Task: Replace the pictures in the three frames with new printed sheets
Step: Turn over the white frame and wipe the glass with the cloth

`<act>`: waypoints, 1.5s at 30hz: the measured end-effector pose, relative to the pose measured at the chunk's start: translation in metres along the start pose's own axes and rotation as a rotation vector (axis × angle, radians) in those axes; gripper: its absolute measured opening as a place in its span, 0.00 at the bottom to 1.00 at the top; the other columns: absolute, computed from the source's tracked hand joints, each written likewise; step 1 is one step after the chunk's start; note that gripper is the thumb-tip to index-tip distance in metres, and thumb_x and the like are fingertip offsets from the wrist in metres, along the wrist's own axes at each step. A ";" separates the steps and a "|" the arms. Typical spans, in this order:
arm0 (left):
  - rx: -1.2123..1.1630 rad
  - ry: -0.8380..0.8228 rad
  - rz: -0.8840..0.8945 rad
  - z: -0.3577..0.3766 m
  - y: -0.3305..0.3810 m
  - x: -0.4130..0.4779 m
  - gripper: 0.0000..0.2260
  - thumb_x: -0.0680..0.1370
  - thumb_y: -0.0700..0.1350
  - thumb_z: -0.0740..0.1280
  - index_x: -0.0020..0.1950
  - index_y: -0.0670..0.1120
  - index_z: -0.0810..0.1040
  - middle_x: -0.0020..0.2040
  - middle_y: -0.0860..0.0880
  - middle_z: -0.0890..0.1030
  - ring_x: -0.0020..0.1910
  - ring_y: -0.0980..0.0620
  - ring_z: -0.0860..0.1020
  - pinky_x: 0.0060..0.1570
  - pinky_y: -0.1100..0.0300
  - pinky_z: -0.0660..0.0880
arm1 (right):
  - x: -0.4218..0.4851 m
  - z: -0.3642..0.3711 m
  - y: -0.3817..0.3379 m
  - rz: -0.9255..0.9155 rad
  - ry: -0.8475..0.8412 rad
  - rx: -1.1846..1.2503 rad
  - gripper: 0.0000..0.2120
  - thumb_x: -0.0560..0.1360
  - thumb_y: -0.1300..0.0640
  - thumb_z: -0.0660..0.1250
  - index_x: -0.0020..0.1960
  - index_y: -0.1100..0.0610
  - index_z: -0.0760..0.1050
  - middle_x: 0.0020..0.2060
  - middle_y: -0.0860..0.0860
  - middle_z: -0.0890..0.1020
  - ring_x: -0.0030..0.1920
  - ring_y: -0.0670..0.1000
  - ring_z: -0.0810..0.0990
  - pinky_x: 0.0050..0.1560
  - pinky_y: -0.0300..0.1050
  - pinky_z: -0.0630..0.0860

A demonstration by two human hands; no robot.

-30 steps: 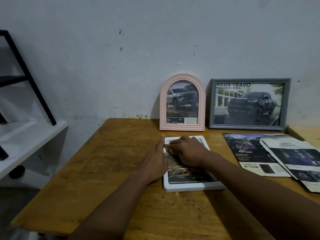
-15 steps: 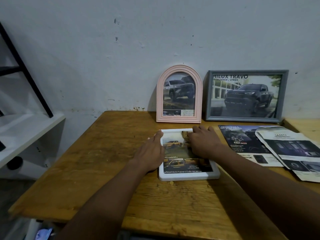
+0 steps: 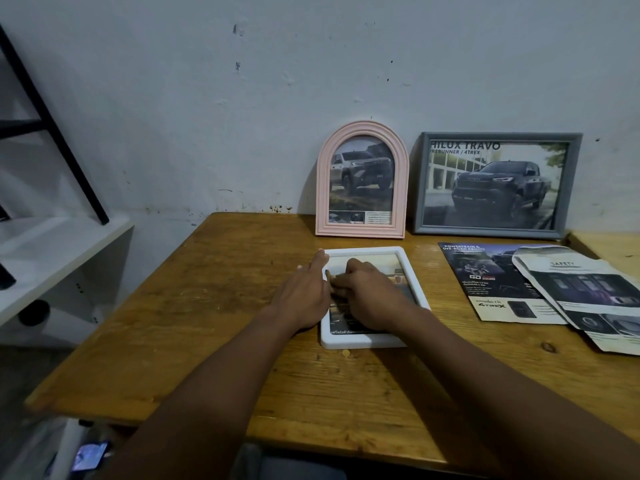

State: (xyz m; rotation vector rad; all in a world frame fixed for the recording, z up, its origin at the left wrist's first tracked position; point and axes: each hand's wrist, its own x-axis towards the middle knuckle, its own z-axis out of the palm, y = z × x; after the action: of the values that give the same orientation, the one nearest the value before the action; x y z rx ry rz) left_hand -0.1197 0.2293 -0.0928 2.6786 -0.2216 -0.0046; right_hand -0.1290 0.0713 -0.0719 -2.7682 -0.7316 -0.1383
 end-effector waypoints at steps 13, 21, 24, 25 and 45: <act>-0.015 -0.012 -0.041 -0.003 0.006 -0.004 0.26 0.86 0.47 0.54 0.83 0.53 0.50 0.78 0.46 0.68 0.79 0.39 0.60 0.70 0.44 0.66 | -0.051 -0.024 0.003 0.336 0.002 -0.290 0.17 0.77 0.52 0.64 0.64 0.55 0.74 0.61 0.57 0.75 0.62 0.57 0.73 0.58 0.52 0.71; -0.035 -0.034 -0.031 -0.006 0.001 -0.004 0.28 0.83 0.48 0.53 0.83 0.52 0.51 0.79 0.43 0.66 0.78 0.39 0.62 0.75 0.45 0.62 | -0.031 0.002 -0.045 0.208 0.096 0.036 0.12 0.75 0.55 0.70 0.58 0.56 0.81 0.56 0.54 0.76 0.58 0.56 0.75 0.57 0.51 0.74; -0.031 -0.023 -0.026 -0.006 0.003 -0.005 0.27 0.85 0.45 0.54 0.83 0.52 0.51 0.78 0.43 0.67 0.78 0.38 0.61 0.73 0.46 0.63 | -0.041 -0.015 -0.017 0.011 -0.060 0.047 0.12 0.80 0.53 0.65 0.61 0.48 0.81 0.52 0.50 0.73 0.57 0.54 0.73 0.53 0.49 0.69; -0.032 -0.020 -0.027 -0.006 0.004 -0.006 0.26 0.85 0.45 0.54 0.83 0.52 0.51 0.78 0.43 0.67 0.78 0.38 0.61 0.72 0.46 0.64 | -0.046 -0.021 -0.007 -0.031 -0.101 0.019 0.14 0.81 0.52 0.63 0.64 0.45 0.79 0.55 0.49 0.74 0.57 0.54 0.72 0.54 0.50 0.69; -0.045 -0.005 -0.047 -0.008 0.008 -0.008 0.26 0.85 0.45 0.54 0.83 0.53 0.52 0.77 0.42 0.69 0.78 0.37 0.61 0.71 0.45 0.65 | -0.066 -0.011 -0.035 0.039 0.003 0.042 0.12 0.79 0.52 0.66 0.61 0.45 0.80 0.47 0.47 0.69 0.59 0.53 0.71 0.56 0.52 0.67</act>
State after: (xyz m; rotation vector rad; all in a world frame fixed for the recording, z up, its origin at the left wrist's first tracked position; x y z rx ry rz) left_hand -0.1289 0.2275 -0.0826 2.6390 -0.1575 -0.0302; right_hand -0.2044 0.0663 -0.0632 -2.7399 -0.6722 -0.1174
